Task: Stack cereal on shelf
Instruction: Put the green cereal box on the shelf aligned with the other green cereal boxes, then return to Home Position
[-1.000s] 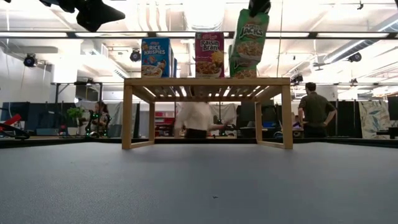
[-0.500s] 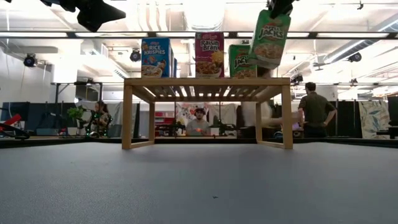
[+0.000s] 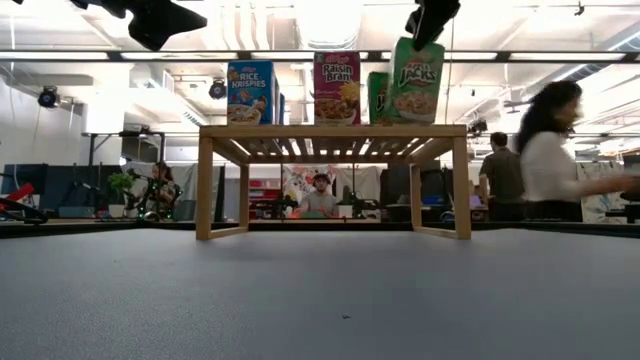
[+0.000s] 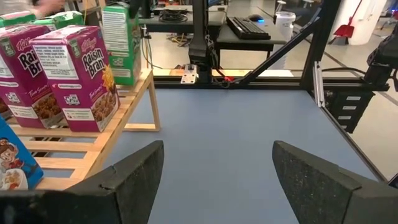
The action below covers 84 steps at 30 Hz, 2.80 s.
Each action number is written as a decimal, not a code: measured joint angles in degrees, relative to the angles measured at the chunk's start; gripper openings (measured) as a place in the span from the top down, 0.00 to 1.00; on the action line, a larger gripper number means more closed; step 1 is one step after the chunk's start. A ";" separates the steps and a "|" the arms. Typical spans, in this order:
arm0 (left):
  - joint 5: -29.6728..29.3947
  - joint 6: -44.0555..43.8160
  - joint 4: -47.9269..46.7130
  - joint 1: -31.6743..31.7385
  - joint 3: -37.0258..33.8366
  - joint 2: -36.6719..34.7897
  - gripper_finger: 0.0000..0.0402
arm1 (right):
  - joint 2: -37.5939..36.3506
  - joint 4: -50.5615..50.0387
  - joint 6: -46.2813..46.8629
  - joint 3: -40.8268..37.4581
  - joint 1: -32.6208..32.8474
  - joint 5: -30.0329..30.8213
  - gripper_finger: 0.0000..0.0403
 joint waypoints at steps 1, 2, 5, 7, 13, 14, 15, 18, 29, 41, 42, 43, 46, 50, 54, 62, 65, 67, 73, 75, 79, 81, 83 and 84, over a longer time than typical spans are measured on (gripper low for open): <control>0.00 -0.01 0.02 -0.01 0.00 0.05 0.29 | 0.78 -0.83 -0.01 1.02 -0.23 -0.04 0.63; 0.00 -0.02 0.02 0.00 0.00 0.09 0.29 | 1.35 -1.44 -0.02 1.93 -0.45 -0.04 0.63; 0.00 -0.01 0.02 0.00 0.00 0.12 0.29 | 3.11 -1.98 -0.36 4.26 -0.75 -0.02 0.63; 0.00 -0.01 0.07 -0.01 0.00 0.15 0.29 | 4.07 -2.02 -0.42 5.16 -0.91 -0.08 0.63; 0.00 -0.03 0.02 -0.02 0.00 0.15 0.29 | 6.35 -3.11 -0.11 5.50 -0.96 -0.12 0.63; 0.02 -0.03 -0.02 0.00 0.00 0.15 0.29 | 6.54 -3.43 -0.03 5.50 -1.15 -0.13 0.63; 0.02 -0.03 -0.11 -0.02 0.00 0.15 0.29 | 6.60 -3.47 0.03 5.50 -1.23 -0.15 0.63; 0.04 -0.03 -0.46 0.00 0.00 0.15 0.29 | 6.90 -3.44 0.17 5.50 -1.30 -0.09 0.63; 0.07 -0.03 -0.76 -0.02 0.00 0.15 0.29 | 6.25 -4.04 0.64 5.77 -1.30 -0.06 0.63; 0.09 -0.90 -0.83 -0.02 0.00 0.15 0.29 | 5.95 -2.93 1.22 5.99 -1.30 1.74 0.46; 0.09 -0.90 -0.83 0.00 0.00 0.15 0.29 | 5.81 -2.95 1.28 5.99 -1.30 1.77 0.45; 0.09 -0.90 -0.83 -0.02 0.00 0.15 0.29 | 5.62 -2.95 1.29 5.99 -1.30 1.79 0.43; 0.09 -0.90 -0.83 -0.02 0.00 0.15 0.29 | 5.08 -2.98 1.33 5.99 -1.30 1.86 0.40; 0.09 -0.90 -0.84 0.00 0.00 0.15 0.29 | 3.16 -3.76 2.27 5.99 -1.30 2.87 0.38; 0.09 -0.90 -0.84 -0.01 0.00 0.15 0.29 | -0.63 -3.89 2.67 5.99 -1.30 3.03 0.38; 0.01 -0.88 -0.97 0.00 0.52 0.08 0.29 | -10.37 -0.62 6.41 3.08 -1.25 2.94 0.40; -0.02 -0.42 -0.94 0.00 2.69 -0.02 0.29 | -15.57 6.53 6.05 -3.77 -0.12 2.60 0.42; -0.08 0.46 -1.63 0.00 4.24 -0.07 0.29 | -19.76 12.37 6.48 -10.18 0.63 2.34 0.43; -0.11 1.59 -5.35 0.00 7.16 -0.50 0.29 | -34.56 31.93 9.70 -33.22 2.35 2.37 0.45; -0.12 1.89 -5.58 -0.02 7.21 -0.97 0.29 | -39.12 38.46 10.51 -40.65 3.02 2.33 0.45; -1.92 3.32 -6.40 -0.01 7.21 -3.05 0.29 | -46.26 49.22 11.04 -51.94 3.79 2.35 0.45; -2.36 4.22 -6.75 0.00 7.21 -4.58 0.29 | -49.20 53.15 12.01 -56.05 3.79 2.32 0.45; -2.85 5.08 -7.55 0.00 7.21 -6.32 0.29 | -51.71 55.92 12.84 -59.67 3.79 2.29 0.45; -2.97 5.43 -7.65 0.00 7.04 -7.24 0.29 | -52.95 57.22 12.96 -61.57 3.79 2.27 0.45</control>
